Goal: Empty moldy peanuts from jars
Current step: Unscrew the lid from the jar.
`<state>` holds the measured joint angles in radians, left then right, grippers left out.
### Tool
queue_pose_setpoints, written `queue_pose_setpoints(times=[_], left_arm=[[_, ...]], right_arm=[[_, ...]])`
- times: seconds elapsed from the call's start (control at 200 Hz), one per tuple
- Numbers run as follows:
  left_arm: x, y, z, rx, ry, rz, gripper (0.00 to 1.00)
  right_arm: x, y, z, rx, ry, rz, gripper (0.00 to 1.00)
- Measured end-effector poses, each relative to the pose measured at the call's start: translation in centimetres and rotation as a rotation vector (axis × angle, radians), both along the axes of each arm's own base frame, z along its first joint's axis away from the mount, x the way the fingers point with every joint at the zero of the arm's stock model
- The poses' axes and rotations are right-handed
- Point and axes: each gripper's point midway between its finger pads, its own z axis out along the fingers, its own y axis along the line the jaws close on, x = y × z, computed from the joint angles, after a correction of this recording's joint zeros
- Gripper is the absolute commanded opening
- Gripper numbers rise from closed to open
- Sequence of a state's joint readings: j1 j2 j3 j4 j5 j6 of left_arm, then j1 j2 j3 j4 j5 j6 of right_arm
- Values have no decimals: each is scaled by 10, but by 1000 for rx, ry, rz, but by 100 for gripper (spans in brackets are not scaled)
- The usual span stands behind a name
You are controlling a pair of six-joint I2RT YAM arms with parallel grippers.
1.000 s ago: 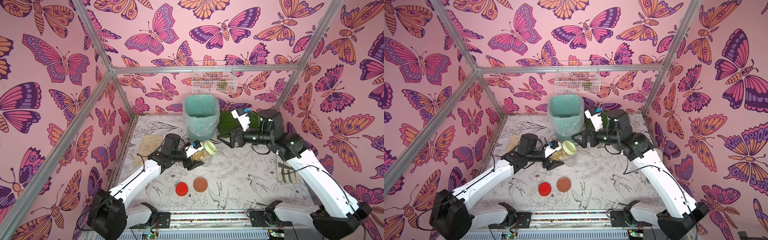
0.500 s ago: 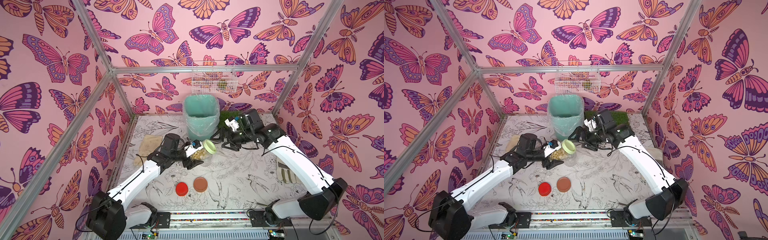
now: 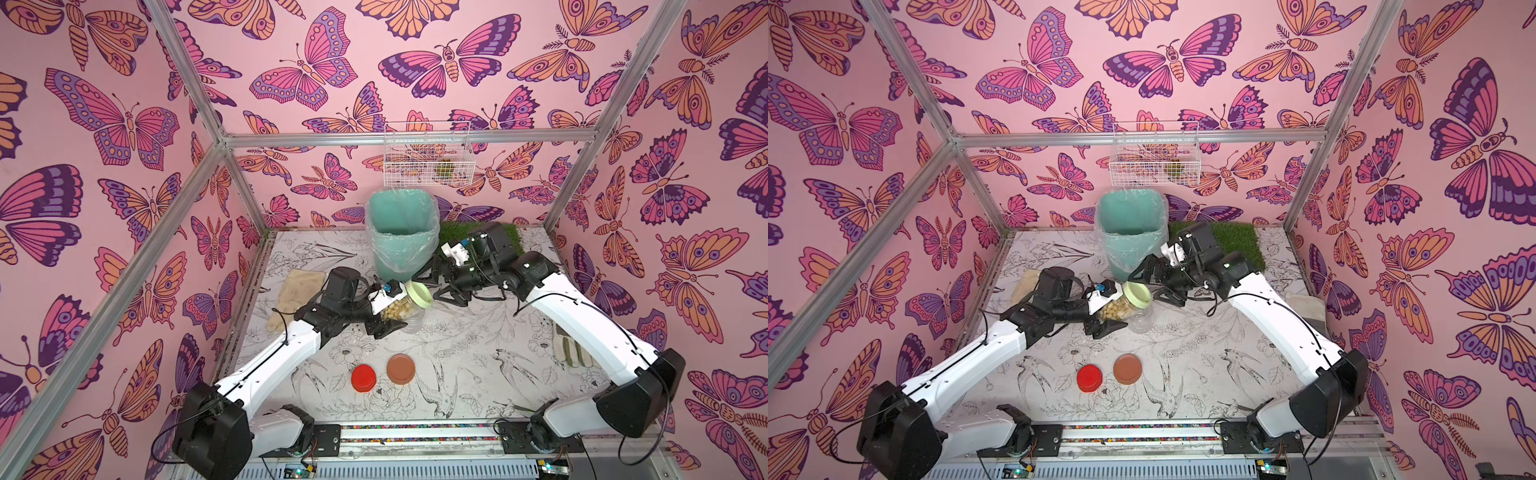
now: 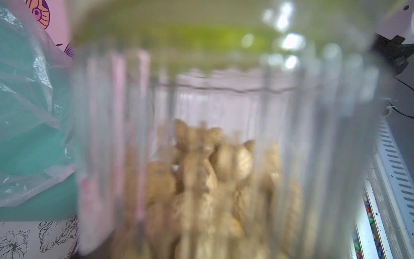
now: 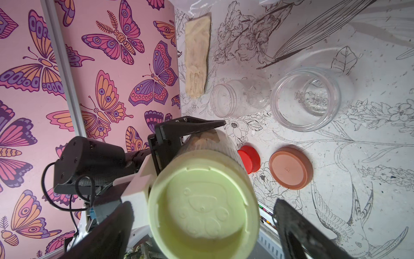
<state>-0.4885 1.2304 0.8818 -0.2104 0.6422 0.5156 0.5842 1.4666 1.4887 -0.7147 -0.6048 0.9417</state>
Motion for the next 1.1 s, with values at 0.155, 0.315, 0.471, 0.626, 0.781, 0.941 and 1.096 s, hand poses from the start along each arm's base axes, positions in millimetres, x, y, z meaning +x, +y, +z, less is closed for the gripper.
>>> queue_pose_setpoints(times=[0.155, 0.315, 0.471, 0.626, 0.781, 0.941, 1.096], left_arm=[[0, 0, 0, 0, 1, 0, 0], [0, 0, -1, 1, 2, 0, 0], [-1, 0, -2, 2, 4, 0, 0], [-2, 0, -4, 4, 10, -1, 0], [-2, 0, -5, 5, 10, -1, 0], [-2, 0, -5, 6, 11, -1, 0], [-2, 0, -5, 5, 12, -2, 0]], right_arm=[[-2, 9, -10, -16, 23, 23, 99], [-2, 9, -11, -19, 25, 27, 99], [-3, 10, -11, -21, 15, 36, 90], [-4, 11, -10, -22, 4, 48, 81], [-5, 12, -10, -23, 1, 52, 72], [-5, 11, -10, -26, -1, 57, 55], [-6, 11, -10, -31, -46, 95, 36]])
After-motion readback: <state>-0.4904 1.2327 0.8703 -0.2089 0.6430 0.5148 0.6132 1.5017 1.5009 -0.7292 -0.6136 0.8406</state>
